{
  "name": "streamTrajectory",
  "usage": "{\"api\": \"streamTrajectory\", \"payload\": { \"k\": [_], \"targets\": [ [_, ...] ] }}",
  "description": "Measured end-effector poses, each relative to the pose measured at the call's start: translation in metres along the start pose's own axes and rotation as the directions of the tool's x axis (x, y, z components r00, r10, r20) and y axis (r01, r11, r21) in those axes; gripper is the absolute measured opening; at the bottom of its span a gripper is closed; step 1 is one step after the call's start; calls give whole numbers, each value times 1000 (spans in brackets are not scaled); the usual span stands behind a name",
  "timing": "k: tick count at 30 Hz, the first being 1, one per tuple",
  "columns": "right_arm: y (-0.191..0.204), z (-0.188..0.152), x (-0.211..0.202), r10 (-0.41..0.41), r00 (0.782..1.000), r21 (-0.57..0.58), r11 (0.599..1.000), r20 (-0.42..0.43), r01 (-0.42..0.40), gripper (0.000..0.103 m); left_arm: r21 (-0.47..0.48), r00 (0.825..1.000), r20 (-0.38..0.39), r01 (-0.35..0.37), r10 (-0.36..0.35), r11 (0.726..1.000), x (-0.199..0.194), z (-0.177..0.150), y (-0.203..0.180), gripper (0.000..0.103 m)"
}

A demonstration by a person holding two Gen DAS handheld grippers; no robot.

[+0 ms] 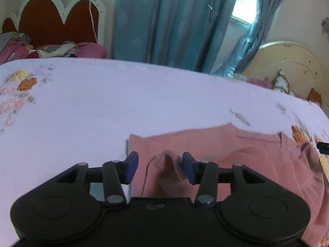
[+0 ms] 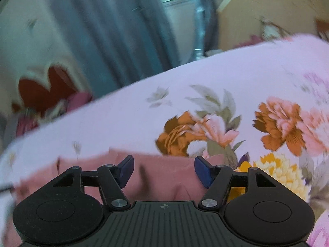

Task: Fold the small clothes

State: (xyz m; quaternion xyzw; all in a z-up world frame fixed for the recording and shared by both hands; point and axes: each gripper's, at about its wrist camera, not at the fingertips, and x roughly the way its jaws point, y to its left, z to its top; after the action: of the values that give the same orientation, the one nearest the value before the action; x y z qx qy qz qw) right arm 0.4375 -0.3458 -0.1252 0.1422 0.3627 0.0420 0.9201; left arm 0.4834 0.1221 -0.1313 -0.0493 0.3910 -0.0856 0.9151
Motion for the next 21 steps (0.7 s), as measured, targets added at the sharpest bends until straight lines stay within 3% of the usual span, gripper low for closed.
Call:
{"api": "streamTrajectory", "payload": {
  "k": [2,7,11,21],
  "targets": [
    [4,-7,2,1,1000,-44,999,-9,-1,65,0,1000,-2,30,-30,1000,1,-3,0,46],
    [-9,-7,0,8,1000,10,1000,10,-8,61,-57,993,88,82,-76,995,-19,-4,11,48],
    [-5,-9,8,-1,999,-27,1000,-43,0,56,57,998,43,46,-48,997,-6,-3,-5,52],
    [5,-11,24,5,997,-88,996,-81,-12,55,133,999,-40,-2,8,991,56,4,-19,48]
  ]
}}
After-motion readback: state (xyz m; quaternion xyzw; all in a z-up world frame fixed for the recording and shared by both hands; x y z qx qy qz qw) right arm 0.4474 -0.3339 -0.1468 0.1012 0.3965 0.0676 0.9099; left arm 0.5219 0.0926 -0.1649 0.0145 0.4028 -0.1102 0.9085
